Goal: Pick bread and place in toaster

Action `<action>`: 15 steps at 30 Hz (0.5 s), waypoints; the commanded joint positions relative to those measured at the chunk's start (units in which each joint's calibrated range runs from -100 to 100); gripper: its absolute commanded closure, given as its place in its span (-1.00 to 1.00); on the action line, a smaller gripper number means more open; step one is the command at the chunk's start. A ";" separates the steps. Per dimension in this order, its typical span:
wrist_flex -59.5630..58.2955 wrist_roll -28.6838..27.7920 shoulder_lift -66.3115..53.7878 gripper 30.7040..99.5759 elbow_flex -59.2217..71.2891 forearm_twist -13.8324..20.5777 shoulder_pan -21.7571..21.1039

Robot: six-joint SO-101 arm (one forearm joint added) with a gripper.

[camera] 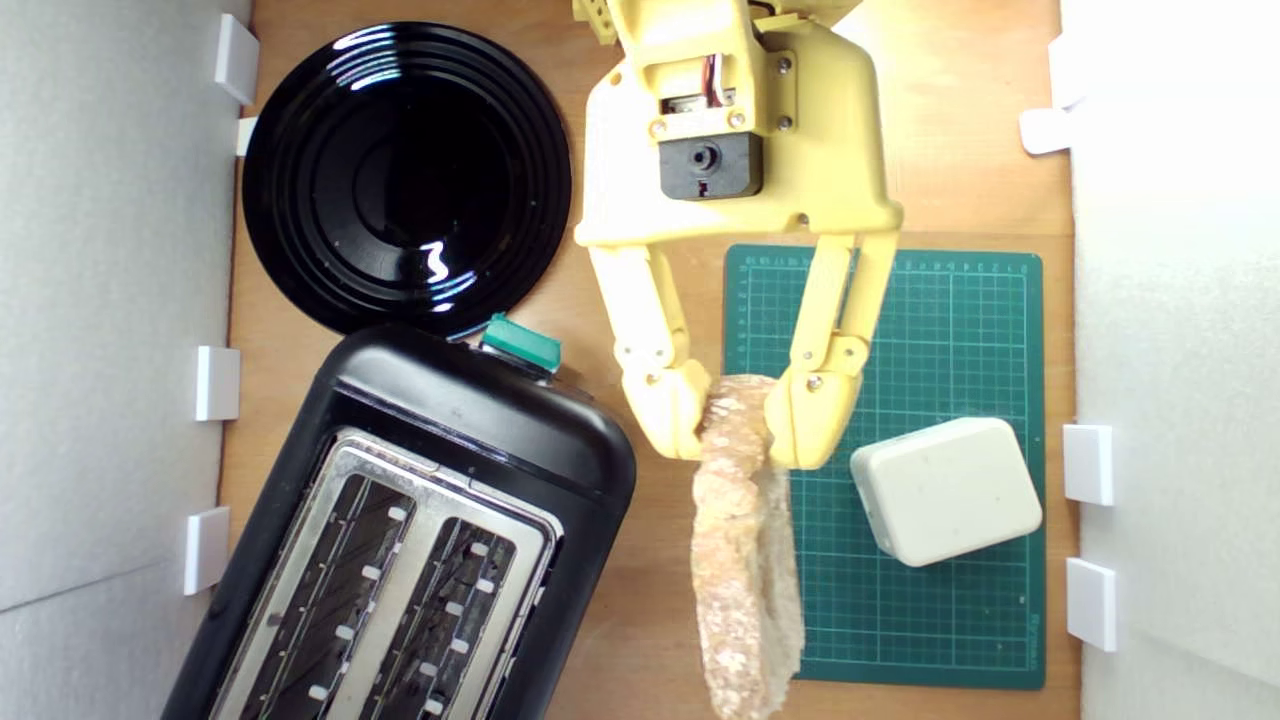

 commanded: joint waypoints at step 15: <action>0.92 3.79 4.85 0.20 -7.78 7.73 11.23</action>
